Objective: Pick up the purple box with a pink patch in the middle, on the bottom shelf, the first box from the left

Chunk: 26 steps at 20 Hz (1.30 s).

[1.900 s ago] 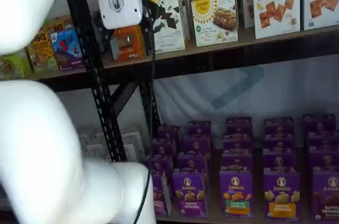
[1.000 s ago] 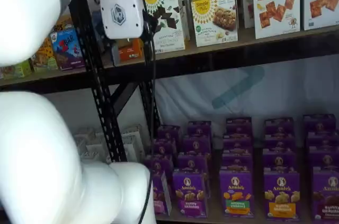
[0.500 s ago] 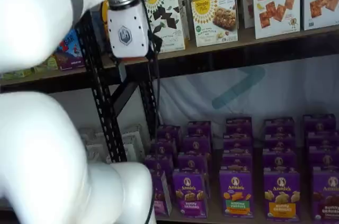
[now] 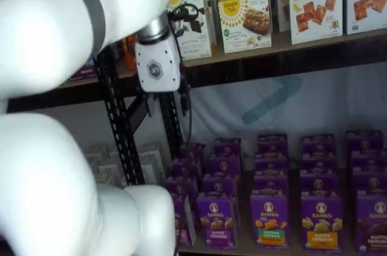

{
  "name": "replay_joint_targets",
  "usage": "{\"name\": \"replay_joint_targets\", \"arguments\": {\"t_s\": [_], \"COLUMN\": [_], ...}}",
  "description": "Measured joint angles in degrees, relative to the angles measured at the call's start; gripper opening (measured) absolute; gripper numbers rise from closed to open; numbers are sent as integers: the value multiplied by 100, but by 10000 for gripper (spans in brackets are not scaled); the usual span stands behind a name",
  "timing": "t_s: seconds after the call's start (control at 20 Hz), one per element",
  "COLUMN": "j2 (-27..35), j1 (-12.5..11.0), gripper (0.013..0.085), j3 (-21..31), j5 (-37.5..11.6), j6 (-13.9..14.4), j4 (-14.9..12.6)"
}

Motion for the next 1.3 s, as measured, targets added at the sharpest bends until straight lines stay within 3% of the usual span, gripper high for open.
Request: {"name": "replay_joint_targets", "arguments": {"t_s": [0.15,0.35,0.55,0.95,1.2,1.3], "j2": [14,-38,-124,39,96,252], "j1": [24,-34,79,127,408,473], "gripper": [850,850,850,850,850,850], "j3": [312,769,1355,2072,2486,2532], "j5": [-266,-685,-1234,-1931,-2629,-2751], "j6": [31,-48,67,27,423,441], "j4": [-156,-104,-203,-29,-330,-246]}}
